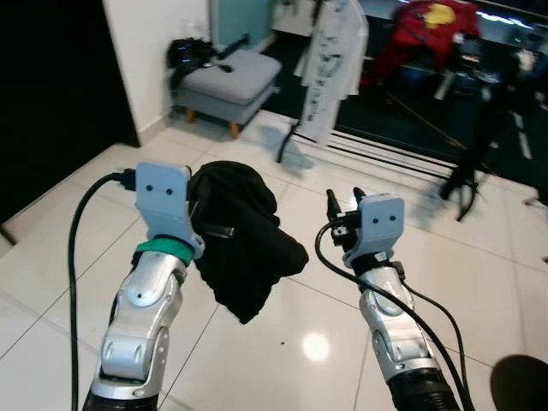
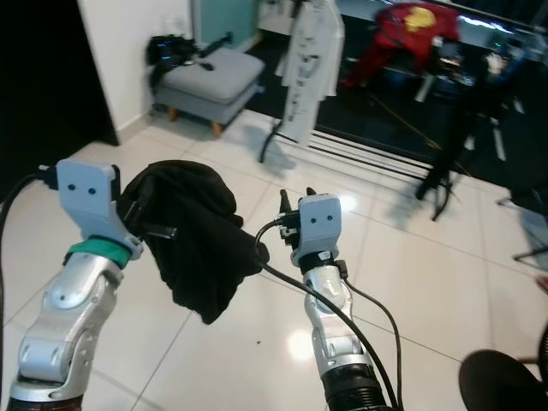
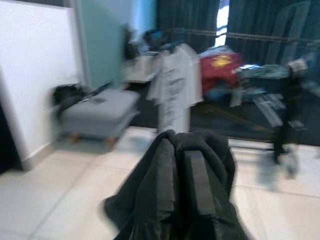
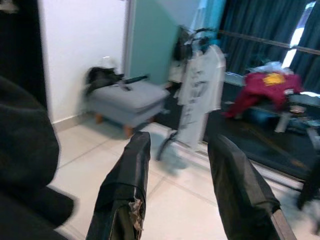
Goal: Hang hanger
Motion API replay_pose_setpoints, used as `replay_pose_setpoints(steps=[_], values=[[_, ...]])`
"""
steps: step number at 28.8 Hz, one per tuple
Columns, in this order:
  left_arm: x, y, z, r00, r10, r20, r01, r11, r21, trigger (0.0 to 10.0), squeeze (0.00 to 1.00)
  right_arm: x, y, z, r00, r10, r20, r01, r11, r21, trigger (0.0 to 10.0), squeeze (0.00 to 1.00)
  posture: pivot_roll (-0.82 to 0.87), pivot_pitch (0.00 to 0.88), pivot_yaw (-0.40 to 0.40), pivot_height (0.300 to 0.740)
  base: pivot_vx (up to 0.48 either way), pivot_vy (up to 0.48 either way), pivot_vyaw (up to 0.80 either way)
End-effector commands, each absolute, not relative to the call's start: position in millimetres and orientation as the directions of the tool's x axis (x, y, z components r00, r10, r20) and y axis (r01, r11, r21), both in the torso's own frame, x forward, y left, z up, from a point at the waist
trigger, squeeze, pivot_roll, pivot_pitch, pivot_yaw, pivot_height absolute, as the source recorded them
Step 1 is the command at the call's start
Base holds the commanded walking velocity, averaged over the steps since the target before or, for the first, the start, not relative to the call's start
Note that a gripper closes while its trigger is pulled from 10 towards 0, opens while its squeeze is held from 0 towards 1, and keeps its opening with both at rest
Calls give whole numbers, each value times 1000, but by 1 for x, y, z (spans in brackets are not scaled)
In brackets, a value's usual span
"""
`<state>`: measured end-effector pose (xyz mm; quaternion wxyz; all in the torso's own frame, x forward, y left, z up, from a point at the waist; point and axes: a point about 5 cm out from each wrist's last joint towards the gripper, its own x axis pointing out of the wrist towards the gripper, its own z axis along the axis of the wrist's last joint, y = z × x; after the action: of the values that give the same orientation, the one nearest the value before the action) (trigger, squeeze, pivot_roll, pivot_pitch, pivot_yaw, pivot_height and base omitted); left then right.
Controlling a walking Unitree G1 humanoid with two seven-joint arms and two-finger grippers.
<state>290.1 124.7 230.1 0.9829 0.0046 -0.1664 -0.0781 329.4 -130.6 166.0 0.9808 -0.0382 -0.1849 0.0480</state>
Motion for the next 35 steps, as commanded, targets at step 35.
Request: replay_pose_setpoints(steps=[35], values=[[289, 124, 238, 913, -149, 380, 144, 989, 41, 10000, 0, 329, -128, 159, 936, 126, 330, -102, 991, -90, 10000, 0, 11, 60, -18, 740, 325, 0, -559]])
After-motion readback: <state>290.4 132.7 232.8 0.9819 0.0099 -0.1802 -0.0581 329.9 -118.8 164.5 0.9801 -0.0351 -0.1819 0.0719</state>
